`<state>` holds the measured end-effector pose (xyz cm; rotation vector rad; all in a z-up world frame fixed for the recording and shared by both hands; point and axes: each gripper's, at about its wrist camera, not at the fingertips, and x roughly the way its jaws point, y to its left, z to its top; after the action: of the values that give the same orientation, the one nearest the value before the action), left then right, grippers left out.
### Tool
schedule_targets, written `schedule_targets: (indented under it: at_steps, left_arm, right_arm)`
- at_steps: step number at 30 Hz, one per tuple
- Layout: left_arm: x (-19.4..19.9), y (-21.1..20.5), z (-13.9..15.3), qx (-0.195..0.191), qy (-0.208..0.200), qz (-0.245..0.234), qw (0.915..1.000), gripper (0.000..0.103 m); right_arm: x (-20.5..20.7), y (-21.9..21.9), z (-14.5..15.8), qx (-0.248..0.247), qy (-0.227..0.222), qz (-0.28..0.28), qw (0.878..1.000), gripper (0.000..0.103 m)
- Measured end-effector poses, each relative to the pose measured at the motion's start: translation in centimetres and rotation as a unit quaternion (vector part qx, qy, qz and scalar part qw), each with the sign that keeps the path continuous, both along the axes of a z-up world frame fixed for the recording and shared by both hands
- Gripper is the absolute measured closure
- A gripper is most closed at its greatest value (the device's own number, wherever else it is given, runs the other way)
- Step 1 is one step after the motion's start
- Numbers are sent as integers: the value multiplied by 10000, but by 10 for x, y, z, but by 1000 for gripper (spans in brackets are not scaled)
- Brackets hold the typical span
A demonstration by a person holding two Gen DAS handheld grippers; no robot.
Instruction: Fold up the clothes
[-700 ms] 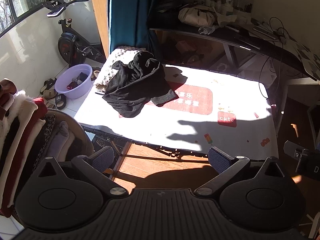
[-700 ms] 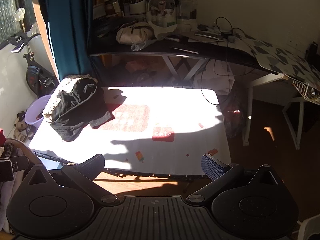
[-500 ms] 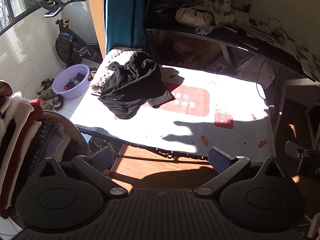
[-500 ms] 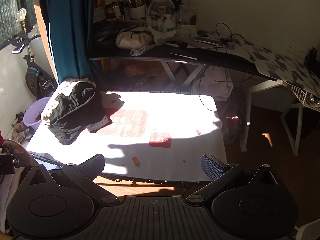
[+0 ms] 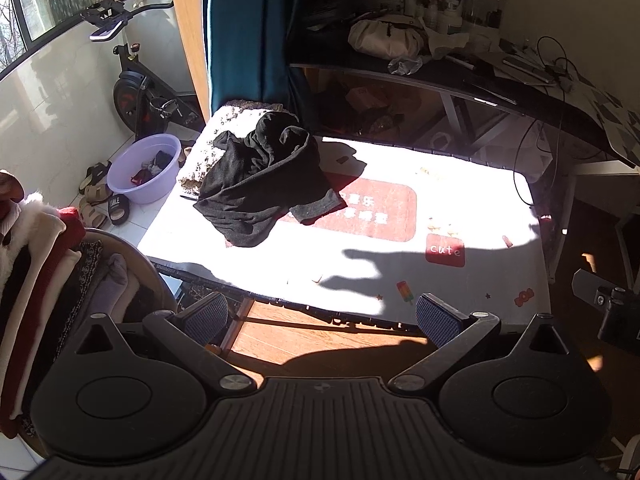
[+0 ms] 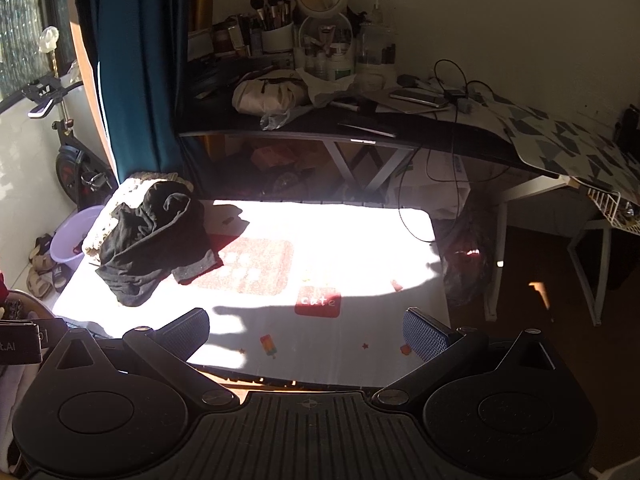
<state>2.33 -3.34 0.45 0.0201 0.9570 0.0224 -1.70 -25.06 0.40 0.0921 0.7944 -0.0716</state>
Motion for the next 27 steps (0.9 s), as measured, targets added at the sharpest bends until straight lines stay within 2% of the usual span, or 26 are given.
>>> schedule_targets:
  at_steps: [4, 12, 27]
  left_arm:
    - [0, -4, -1, -172, -37, 72, 9998, 0]
    - [3, -17, -6, -11, 100, 76, 9999, 0]
    - [5, -19, -2, -273, 34, 408, 9988, 0]
  right_arm:
    - [3, -3, -3, -35, -10, 87, 10000, 1]
    - [12, -10, -5, 10, 7, 184, 9998, 1]
    - [26, -23, -2, 125, -25, 370, 9992, 1]
